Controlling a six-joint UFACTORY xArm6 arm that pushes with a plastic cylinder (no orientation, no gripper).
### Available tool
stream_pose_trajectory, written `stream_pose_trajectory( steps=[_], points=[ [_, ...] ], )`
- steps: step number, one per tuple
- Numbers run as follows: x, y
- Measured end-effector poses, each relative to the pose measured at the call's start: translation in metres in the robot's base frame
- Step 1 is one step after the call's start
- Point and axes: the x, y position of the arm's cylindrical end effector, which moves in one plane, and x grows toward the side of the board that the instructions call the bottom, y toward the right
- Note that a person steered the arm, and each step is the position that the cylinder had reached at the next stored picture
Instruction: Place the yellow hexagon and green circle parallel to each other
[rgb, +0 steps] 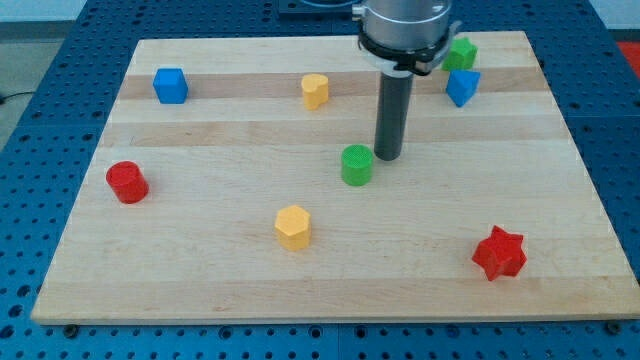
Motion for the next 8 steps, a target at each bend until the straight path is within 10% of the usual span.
stream_pose_trajectory(
  steps=[3,8],
  points=[
    [0.118,-0.068],
    [0.096,-0.143]
  ],
)
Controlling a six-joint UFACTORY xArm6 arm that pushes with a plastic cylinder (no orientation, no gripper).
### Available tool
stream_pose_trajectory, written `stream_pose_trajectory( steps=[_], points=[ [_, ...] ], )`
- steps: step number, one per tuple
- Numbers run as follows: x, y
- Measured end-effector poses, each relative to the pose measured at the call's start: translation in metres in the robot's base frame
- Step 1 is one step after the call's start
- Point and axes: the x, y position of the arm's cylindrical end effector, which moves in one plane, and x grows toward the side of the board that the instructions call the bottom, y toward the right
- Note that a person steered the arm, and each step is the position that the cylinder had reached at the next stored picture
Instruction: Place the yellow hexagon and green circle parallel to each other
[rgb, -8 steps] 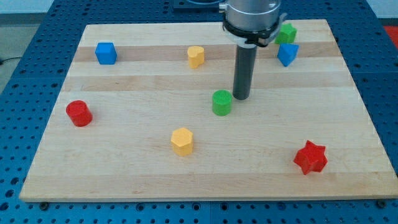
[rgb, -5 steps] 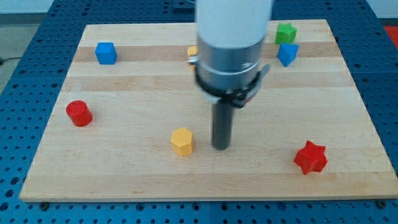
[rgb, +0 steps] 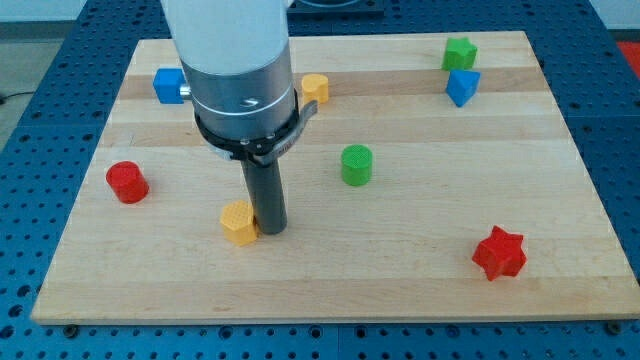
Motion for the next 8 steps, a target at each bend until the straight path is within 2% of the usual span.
stream_pose_trajectory(
  steps=[3,4,5,6,8],
  points=[
    [0.011,-0.100],
    [-0.028,-0.095],
    [-0.074,-0.030],
    [-0.096,0.035],
    [-0.098,0.084]
  ],
)
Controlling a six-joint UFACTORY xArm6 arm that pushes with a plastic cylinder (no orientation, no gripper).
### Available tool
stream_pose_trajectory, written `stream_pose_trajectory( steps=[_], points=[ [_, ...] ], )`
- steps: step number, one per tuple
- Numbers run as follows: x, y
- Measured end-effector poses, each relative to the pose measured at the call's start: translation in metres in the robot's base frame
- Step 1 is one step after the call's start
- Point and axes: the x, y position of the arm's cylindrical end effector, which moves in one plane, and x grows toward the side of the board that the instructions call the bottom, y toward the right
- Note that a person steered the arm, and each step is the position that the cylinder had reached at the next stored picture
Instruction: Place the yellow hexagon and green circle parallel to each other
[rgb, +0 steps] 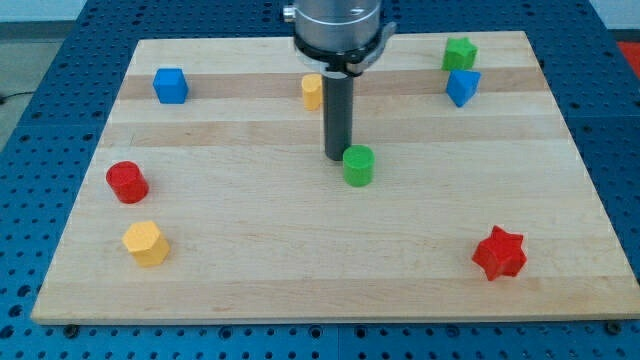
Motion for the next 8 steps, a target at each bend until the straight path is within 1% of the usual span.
stream_pose_trajectory(
  steps=[1,2,3,4,5,6,7,8],
  points=[
    [0.017,0.015],
    [0.056,0.016],
    [0.033,0.032],
    [0.019,0.065],
    [0.057,0.074],
    [0.091,0.062],
    [0.098,0.025],
    [0.094,-0.009]
  ],
)
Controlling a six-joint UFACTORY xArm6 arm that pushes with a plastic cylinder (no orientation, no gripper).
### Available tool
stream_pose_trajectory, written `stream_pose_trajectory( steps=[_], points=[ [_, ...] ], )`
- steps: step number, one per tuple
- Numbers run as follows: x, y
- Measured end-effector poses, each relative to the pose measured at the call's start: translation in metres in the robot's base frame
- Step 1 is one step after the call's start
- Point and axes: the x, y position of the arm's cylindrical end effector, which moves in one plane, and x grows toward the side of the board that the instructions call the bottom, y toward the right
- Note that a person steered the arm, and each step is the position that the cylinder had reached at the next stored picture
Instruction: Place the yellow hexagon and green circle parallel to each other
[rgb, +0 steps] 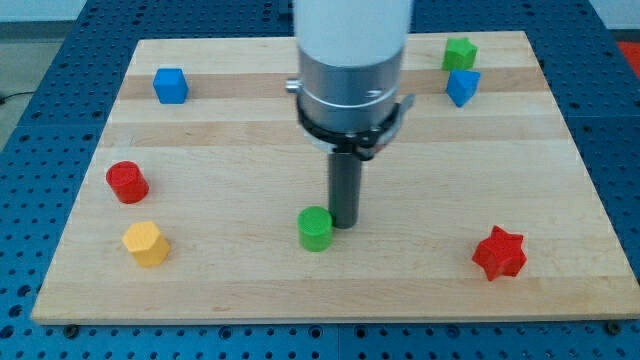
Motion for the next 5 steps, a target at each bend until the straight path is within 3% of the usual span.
stream_pose_trajectory(
  steps=[1,2,3,4,5],
  points=[
    [-0.023,-0.014],
    [-0.018,-0.060],
    [0.022,-0.049],
    [0.019,-0.042],
    [-0.055,-0.032]
  ],
)
